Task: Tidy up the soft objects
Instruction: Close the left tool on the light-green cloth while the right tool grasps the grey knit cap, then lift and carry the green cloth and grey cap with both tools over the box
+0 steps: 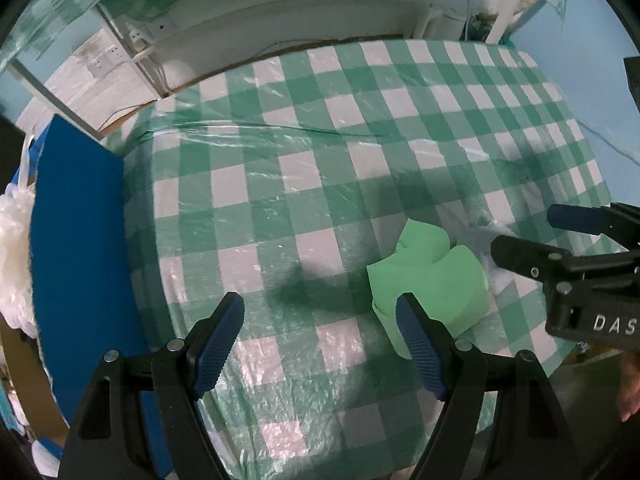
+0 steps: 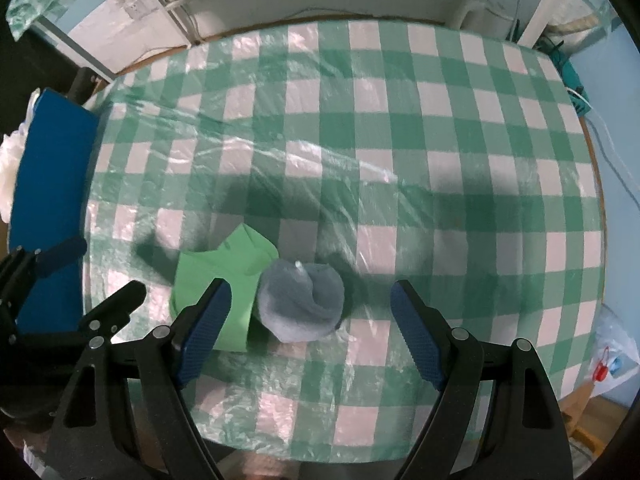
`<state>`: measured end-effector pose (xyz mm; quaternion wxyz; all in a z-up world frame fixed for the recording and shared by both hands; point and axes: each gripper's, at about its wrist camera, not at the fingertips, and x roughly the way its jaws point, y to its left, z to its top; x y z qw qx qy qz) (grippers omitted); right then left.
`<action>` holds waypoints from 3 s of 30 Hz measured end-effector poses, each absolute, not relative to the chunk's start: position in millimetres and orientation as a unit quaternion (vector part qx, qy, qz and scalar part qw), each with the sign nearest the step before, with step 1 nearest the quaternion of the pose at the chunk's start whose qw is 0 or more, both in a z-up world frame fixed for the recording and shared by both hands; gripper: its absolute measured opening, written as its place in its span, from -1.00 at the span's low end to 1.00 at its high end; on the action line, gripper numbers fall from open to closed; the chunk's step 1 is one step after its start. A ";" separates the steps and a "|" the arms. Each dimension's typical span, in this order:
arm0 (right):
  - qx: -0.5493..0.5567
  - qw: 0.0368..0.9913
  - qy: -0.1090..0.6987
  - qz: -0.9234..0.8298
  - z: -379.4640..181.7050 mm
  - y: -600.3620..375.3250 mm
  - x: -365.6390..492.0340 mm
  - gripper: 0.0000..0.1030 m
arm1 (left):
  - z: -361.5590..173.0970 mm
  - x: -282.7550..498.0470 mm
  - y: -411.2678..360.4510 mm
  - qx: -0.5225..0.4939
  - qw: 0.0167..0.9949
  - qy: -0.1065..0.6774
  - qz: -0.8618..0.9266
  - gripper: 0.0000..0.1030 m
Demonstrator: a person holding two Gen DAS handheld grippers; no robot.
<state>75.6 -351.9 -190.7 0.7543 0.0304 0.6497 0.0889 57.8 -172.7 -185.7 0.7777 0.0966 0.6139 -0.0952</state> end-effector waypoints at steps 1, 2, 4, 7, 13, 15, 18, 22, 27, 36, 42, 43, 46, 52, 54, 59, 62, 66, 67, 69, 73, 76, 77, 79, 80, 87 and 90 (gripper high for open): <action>0.032 0.752 0.652 0.090 -193.8 -351.4 75.5 0.60 | -187.9 57.9 -174.8 0.101 0.776 0.615 -0.096 0.54; 0.031 0.749 0.655 0.093 -197.8 -350.8 74.8 0.60 | -190.5 57.8 -176.9 0.106 0.774 0.617 -0.096 0.54; 0.032 0.745 0.659 0.096 -203.9 -349.5 74.7 0.59 | -195.2 57.3 -180.2 0.112 0.771 0.620 -0.097 0.54; 0.037 0.735 0.670 0.099 -213.8 -350.7 74.0 0.22 | -199.2 57.7 -184.5 0.120 0.767 0.623 -0.095 0.54; 0.029 0.738 0.669 0.088 -211.8 -356.6 71.6 0.06 | -204.0 59.1 -191.5 0.130 0.763 0.626 -0.093 0.54; 0.025 0.740 0.667 0.080 -210.6 -359.8 71.0 0.06 | -205.3 57.5 -193.2 0.132 0.763 0.626 -0.093 0.54; 0.022 0.743 0.666 0.060 -210.9 -370.3 71.2 0.06 | -202.2 55.2 -194.8 0.129 0.764 0.625 -0.095 0.54; 0.035 0.746 0.664 0.041 -210.6 -385.0 72.6 0.06 | -191.5 52.1 -201.5 0.120 0.769 0.618 -0.110 0.56; 0.062 0.751 0.655 0.047 -209.1 -393.3 73.1 0.06 | -186.7 46.7 -212.6 0.110 0.768 0.615 -0.139 0.67; 0.101 0.766 0.632 0.066 -190.6 -414.8 72.4 0.40 | -203.1 43.5 -229.3 0.103 0.749 0.634 -0.165 0.67; 0.106 0.766 0.630 0.074 -195.6 -405.6 70.5 0.43 | -224.4 50.9 -233.2 0.089 0.733 0.655 -0.159 0.67; 0.104 0.765 0.631 0.074 -196.9 -400.5 72.2 0.48 | -227.5 52.5 -233.1 0.089 0.732 0.657 -0.154 0.67; 0.094 0.761 0.637 0.077 -202.6 -392.5 73.1 0.53 | -232.2 55.0 -233.2 0.092 0.733 0.658 -0.148 0.67; 0.078 0.751 0.651 0.079 -216.4 -384.8 77.1 0.53 | -235.2 54.2 -229.6 0.090 0.738 0.652 -0.148 0.34; 0.070 0.750 0.653 0.078 -219.9 -380.9 78.6 0.53 | -234.4 50.5 -226.4 0.097 0.744 0.645 -0.148 0.15; 0.055 0.746 0.659 0.076 -228.6 -374.5 81.5 0.53 | -233.3 39.1 -232.5 0.112 0.751 0.630 -0.165 -0.30; 0.045 0.746 0.660 0.072 -234.0 -369.4 81.6 0.53 | -233.1 37.4 -233.1 0.115 0.751 0.629 -0.166 -0.65; 0.032 0.739 0.669 0.070 -240.8 -366.6 81.0 0.37 | -230.9 34.4 -231.7 0.112 0.754 0.628 -0.156 -0.73; 0.030 0.736 0.673 0.070 -244.0 -365.0 80.3 0.29 | -229.5 35.4 -229.7 0.111 0.755 0.628 -0.153 -0.73; 0.025 0.743 0.665 0.070 -242.2 -362.5 80.4 0.15 | -226.3 36.9 -225.7 0.110 0.758 0.625 -0.152 -0.73; 0.032 0.746 0.661 0.073 -237.0 -363.4 81.0 -0.24 | -215.0 38.7 -220.4 0.113 0.768 0.614 -0.146 -0.73; 0.033 0.751 0.655 0.077 -228.7 -360.3 80.0 -0.35 | -206.3 37.9 -215.8 0.117 0.775 0.605 -0.141 -0.73; 0.031 0.754 0.651 0.078 -225.0 -360.1 78.9 -0.35 | -201.7 39.4 -214.1 0.119 0.779 0.601 -0.138 -0.73; 0.024 0.761 0.643 0.080 -215.9 -357.7 78.0 -0.36 | -195.2 39.4 -210.7 0.121 0.784 0.594 -0.132 -0.73; 0.023 0.765 0.639 0.081 -211.0 -361.6 72.0 -0.36 | -192.4 38.3 -209.0 0.120 0.787 0.590 -0.130 -0.73; -0.002 0.790 0.608 0.081 -171.6 -352.5 60.7 -0.36 | -168.0 32.9 -189.8 0.111 0.807 0.569 -0.115 -0.73; -0.004 0.798 0.595 0.092 -155.4 -348.2 57.1 -0.36 | -159.4 37.7 -181.7 0.105 0.814 0.561 -0.109 -0.74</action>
